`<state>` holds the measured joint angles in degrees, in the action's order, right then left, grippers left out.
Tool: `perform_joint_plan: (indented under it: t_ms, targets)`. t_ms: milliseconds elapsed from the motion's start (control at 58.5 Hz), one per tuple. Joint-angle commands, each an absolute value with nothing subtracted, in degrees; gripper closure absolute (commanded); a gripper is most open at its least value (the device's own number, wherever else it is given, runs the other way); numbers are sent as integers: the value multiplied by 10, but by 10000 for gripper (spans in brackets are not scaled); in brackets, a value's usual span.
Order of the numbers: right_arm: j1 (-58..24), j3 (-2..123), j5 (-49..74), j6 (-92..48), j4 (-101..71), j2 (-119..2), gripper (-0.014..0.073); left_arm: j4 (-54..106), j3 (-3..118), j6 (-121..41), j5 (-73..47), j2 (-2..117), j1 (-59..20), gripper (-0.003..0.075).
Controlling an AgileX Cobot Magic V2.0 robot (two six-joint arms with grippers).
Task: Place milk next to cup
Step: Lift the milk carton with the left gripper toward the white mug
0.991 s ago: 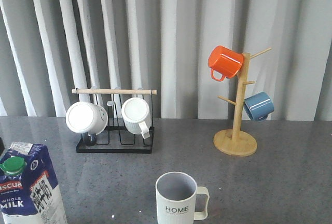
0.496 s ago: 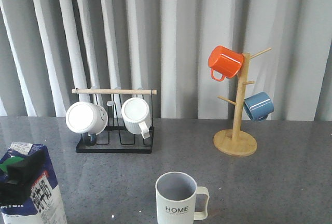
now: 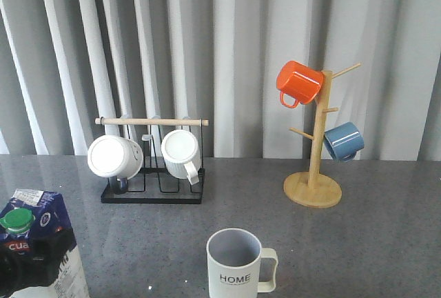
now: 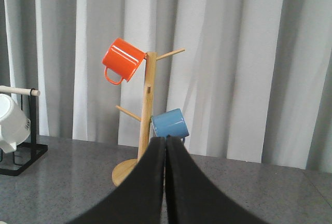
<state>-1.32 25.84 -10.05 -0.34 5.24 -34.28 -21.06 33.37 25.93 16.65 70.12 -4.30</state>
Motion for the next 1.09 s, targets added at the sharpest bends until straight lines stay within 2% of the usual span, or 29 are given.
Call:
perform_joint_plan:
  t_ms: [0, 85, 359, 547, 991, 1077]
  targets:
    - [-10, 272, -140, -6, 55, -344, 604, -202, 353, 268, 201, 701, -46, 73]
    - [-10, 272, -140, -6, 55, -344, 604, -202, 353, 268, 210, 708, -46, 160]
    - [-10, 272, -140, -6, 55, -344, 604, -202, 353, 268, 244, 712, -46, 549]
    - [-10, 272, -140, -6, 55, -344, 604, -202, 353, 268, 242, 712, -46, 718]
    - [-10, 272, -140, -6, 55, -344, 604, -200, 355, 304, 248, 704, -46, 728]
    - [-10, 272, -140, -6, 55, -344, 604, -118, 364, 249, 221, 693, -60, 728]
